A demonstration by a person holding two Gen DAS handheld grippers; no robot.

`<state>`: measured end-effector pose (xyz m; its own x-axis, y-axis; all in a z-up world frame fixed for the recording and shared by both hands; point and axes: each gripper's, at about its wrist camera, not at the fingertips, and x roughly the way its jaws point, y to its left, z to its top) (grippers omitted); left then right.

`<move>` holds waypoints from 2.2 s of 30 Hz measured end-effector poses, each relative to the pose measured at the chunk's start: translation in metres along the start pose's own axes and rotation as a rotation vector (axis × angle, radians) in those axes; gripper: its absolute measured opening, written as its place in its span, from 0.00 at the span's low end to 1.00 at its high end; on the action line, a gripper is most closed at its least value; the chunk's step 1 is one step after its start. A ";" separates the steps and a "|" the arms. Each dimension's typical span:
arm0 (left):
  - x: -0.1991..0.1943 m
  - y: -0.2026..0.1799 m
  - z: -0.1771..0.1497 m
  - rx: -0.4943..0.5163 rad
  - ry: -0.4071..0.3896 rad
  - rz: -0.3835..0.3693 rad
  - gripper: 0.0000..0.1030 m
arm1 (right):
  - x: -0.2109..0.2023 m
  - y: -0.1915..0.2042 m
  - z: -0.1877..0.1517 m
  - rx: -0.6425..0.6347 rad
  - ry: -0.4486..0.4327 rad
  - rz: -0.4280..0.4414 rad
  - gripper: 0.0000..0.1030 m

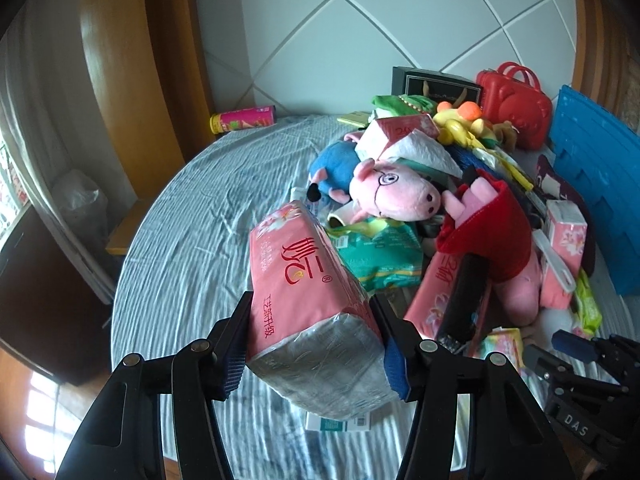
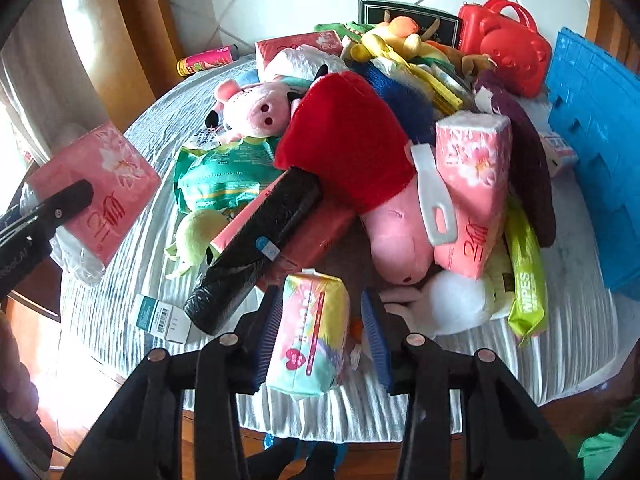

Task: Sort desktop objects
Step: 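Grasp the pastel Kotex pad pack with the right tool while the left holds the tissue pack, then carry the tissue pack and Kotex pack over the blue crate with both tools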

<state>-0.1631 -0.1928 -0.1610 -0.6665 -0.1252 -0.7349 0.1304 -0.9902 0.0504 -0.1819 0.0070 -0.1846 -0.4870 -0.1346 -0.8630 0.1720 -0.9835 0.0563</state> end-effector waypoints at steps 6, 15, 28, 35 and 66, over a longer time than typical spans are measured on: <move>0.001 -0.011 -0.029 0.017 0.060 0.020 0.54 | 0.029 0.008 -0.029 0.012 0.074 0.018 0.97; -0.001 -0.036 -0.047 0.089 0.069 -0.003 0.54 | 0.071 0.001 -0.047 0.009 0.100 0.016 0.47; -0.044 -0.039 -0.010 0.137 -0.077 -0.104 0.54 | -0.042 0.009 -0.015 0.025 -0.161 -0.043 0.32; -0.027 -0.033 -0.024 0.130 -0.022 -0.109 0.54 | -0.016 0.002 -0.043 0.102 -0.048 0.003 0.33; -0.036 -0.011 -0.041 0.062 -0.043 -0.042 0.54 | 0.031 0.062 -0.055 -0.128 -0.059 0.100 0.57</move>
<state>-0.1109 -0.1750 -0.1628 -0.7011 -0.0851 -0.7079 0.0573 -0.9964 0.0631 -0.1394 -0.0513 -0.2351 -0.5109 -0.2414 -0.8250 0.3278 -0.9420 0.0726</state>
